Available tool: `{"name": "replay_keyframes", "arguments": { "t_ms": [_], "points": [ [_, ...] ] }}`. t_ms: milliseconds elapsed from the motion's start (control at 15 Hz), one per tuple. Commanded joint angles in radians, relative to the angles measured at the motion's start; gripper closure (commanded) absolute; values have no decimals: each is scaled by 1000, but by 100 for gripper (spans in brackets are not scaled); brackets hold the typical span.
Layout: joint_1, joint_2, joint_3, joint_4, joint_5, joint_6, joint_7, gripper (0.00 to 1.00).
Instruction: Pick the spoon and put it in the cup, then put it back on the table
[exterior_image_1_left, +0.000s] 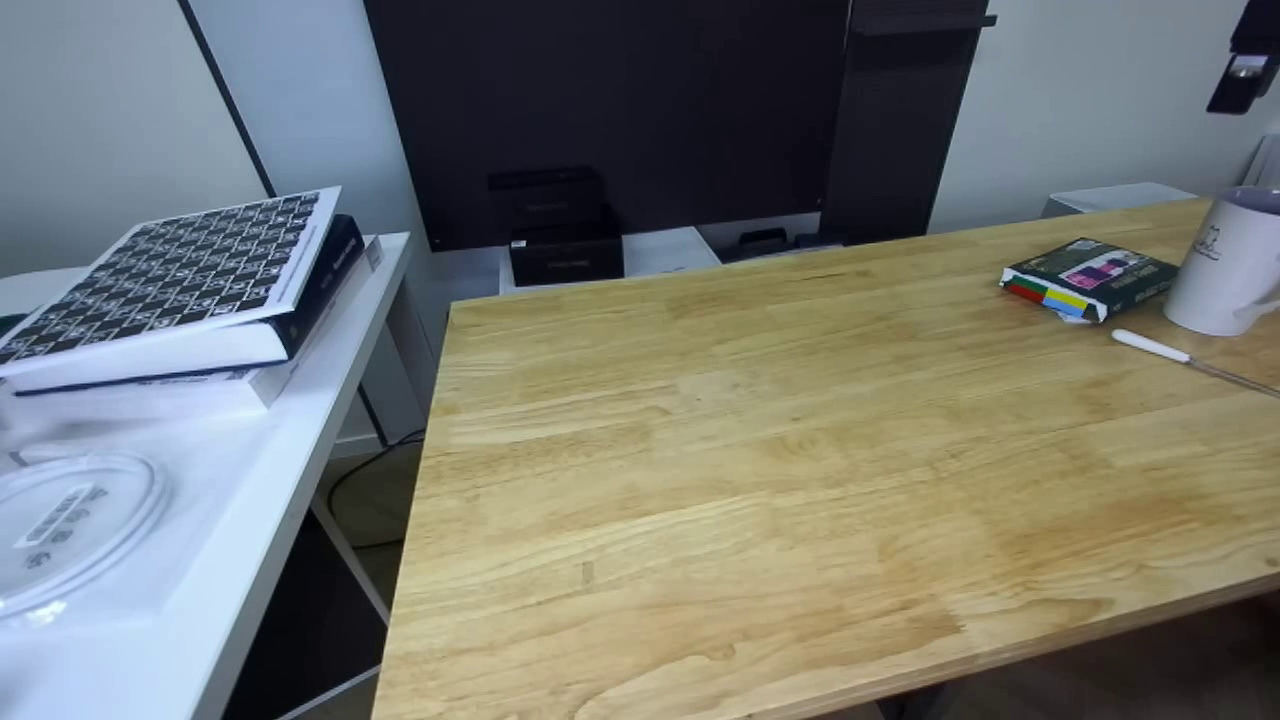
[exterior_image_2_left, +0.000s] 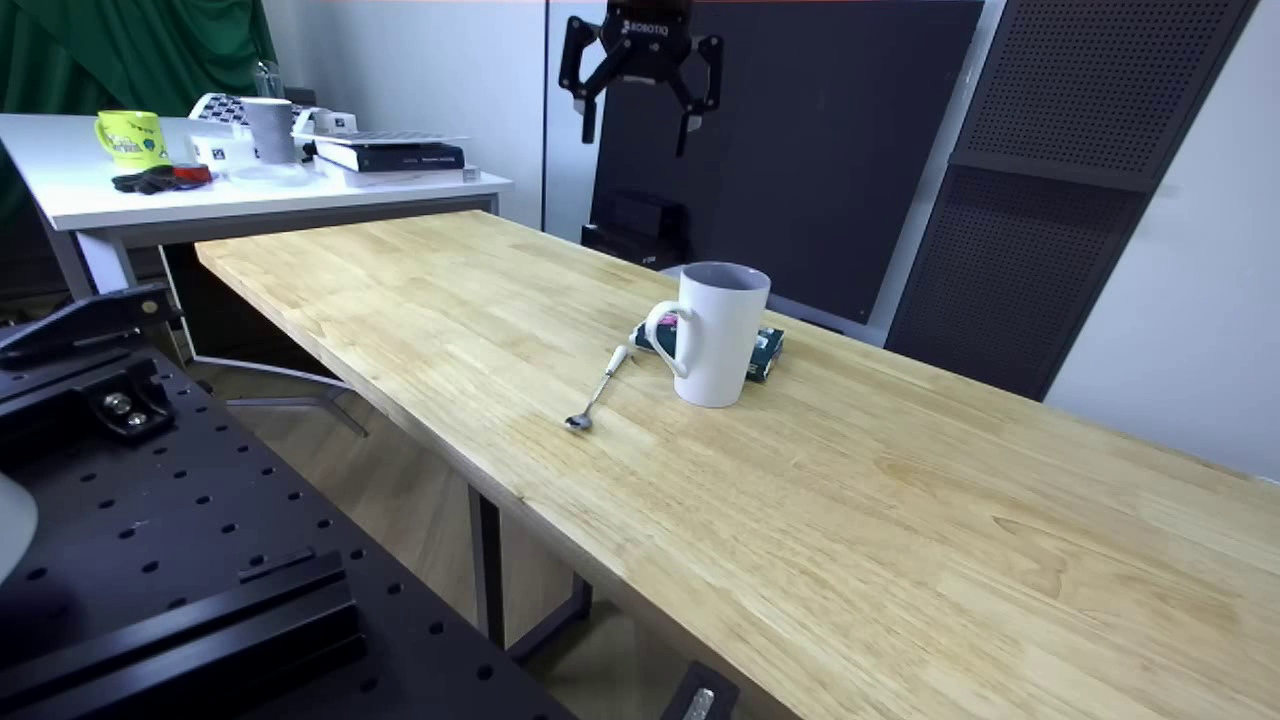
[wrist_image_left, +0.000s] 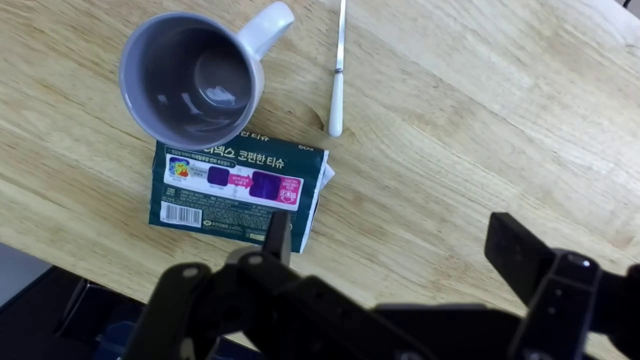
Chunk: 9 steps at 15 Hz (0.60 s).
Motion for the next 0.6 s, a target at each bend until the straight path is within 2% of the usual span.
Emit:
{"name": "replay_keyframes", "arguments": {
  "t_ms": [0,200,533],
  "points": [
    [-9,48,4,-23,-57,98,57,0],
    [-9,98,-1,-41,-105,182,82,0],
    [-24,184,10,-38,-91,240,83,0]
  ]
}}
